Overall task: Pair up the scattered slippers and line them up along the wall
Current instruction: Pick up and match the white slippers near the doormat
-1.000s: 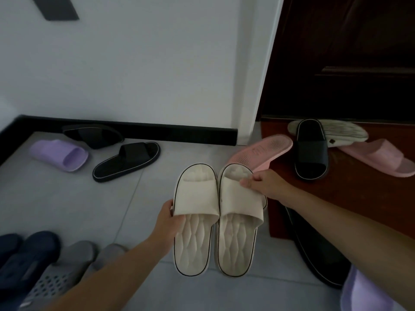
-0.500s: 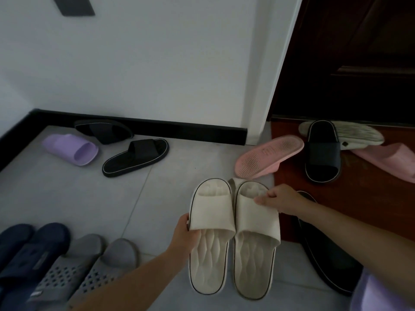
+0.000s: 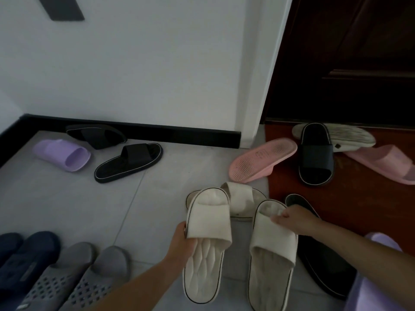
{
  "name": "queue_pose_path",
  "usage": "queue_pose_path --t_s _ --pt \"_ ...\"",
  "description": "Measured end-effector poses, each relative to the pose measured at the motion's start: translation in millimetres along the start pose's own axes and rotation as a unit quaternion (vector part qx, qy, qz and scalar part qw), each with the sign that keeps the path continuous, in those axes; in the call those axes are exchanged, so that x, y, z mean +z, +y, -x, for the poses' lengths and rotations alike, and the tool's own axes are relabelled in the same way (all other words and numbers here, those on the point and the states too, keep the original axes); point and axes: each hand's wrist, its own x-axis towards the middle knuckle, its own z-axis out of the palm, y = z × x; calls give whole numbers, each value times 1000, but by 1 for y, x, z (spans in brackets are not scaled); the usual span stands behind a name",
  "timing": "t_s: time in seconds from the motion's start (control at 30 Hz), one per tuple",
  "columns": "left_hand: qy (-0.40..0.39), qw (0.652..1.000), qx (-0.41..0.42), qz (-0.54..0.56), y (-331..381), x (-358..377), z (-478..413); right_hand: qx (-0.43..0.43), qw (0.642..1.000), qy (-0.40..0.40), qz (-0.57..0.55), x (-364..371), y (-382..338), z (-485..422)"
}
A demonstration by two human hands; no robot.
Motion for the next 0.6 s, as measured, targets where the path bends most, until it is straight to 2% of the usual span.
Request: queue_pose_path --t_s 0.1,0.2,0.33,0.5,0.6 --pt "29 999 5 24 7 1 -9 26 999 -5 25 -7 -1 5" --pt "9 999 47 20 25 6 -20 28 999 -15 -1 -17 0 7" --pt "-29 995 92 34 65 29 -26 23 999 41 -21 -42 -1 0" --pt "26 994 101 -6 102 71 -17 44 987 88 -129 -64 25 -9" --pt "-17 993 102 53 103 81 -8 76 982 108 -135 -65 55 -17"
